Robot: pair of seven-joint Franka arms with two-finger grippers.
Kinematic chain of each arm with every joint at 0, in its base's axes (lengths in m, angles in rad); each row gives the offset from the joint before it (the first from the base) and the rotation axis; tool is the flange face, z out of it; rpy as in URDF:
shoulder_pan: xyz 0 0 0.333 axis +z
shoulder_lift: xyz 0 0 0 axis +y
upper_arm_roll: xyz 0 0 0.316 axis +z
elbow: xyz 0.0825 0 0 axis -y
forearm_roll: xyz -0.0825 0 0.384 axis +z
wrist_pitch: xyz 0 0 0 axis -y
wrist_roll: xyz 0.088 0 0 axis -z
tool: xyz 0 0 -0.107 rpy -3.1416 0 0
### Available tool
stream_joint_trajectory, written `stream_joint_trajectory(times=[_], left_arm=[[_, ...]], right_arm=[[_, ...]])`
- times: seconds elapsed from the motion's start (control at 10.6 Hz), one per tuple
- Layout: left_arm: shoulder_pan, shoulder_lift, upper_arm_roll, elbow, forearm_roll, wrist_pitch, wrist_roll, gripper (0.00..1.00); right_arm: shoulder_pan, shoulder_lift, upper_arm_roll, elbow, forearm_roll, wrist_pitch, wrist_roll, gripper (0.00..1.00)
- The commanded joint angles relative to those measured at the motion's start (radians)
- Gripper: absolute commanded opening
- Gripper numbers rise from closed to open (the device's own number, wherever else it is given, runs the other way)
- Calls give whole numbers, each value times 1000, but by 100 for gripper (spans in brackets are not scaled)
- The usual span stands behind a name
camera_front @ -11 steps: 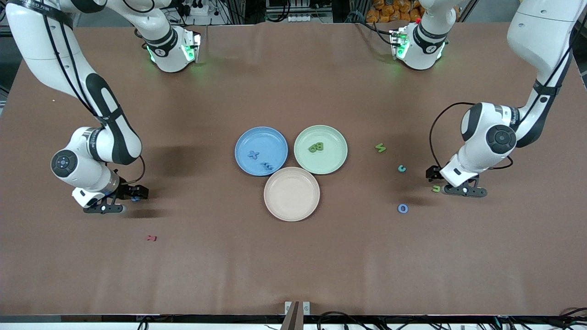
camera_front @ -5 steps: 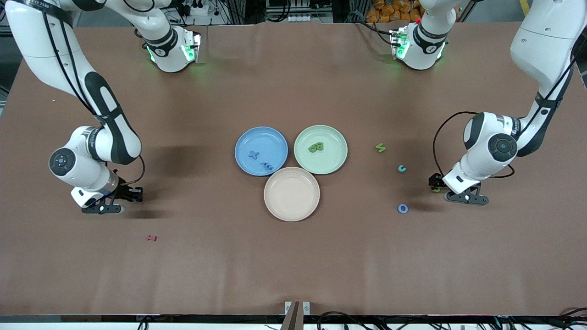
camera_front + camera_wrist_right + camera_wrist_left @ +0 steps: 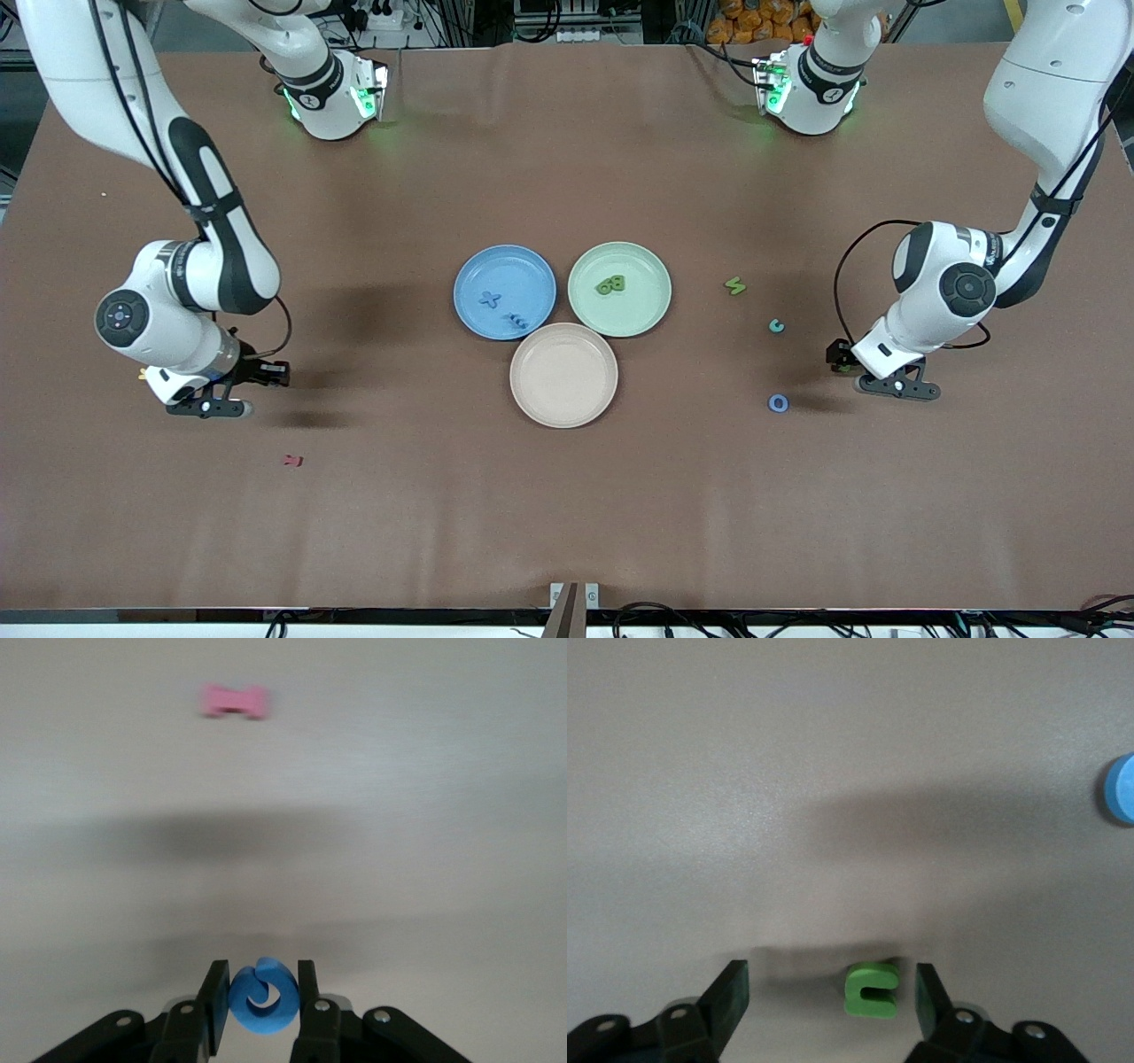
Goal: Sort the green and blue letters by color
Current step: 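Drop the c on the blue plate while the left gripper grasps n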
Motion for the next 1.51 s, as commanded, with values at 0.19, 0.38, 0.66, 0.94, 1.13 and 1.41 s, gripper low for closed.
stream_joint_trajectory(times=[0.19, 0.38, 0.66, 0.94, 1.13, 1.41], left_arm=[[-3, 22, -2, 14, 24, 12, 29, 74], [-3, 22, -2, 14, 23, 12, 44, 57], [-3, 22, -3, 13, 23, 12, 44, 42], [-3, 22, -3, 14, 23, 12, 44, 12], [-3, 17, -6, 14, 23, 12, 41, 0], [-10, -25, -66, 16, 17, -8, 14, 0]], right_arm=[[360, -58, 2, -18, 16, -30, 434, 3], [449, -55, 23, -18, 15, -29, 539, 3], [569, -49, 49, -22, 7, -29, 602, 4], [602, -40, 84, -22, 7, -29, 694, 99], [587, -46, 85, -22, 6, -30, 736, 100], [487, -70, 83, -21, 6, -70, 681, 100]])
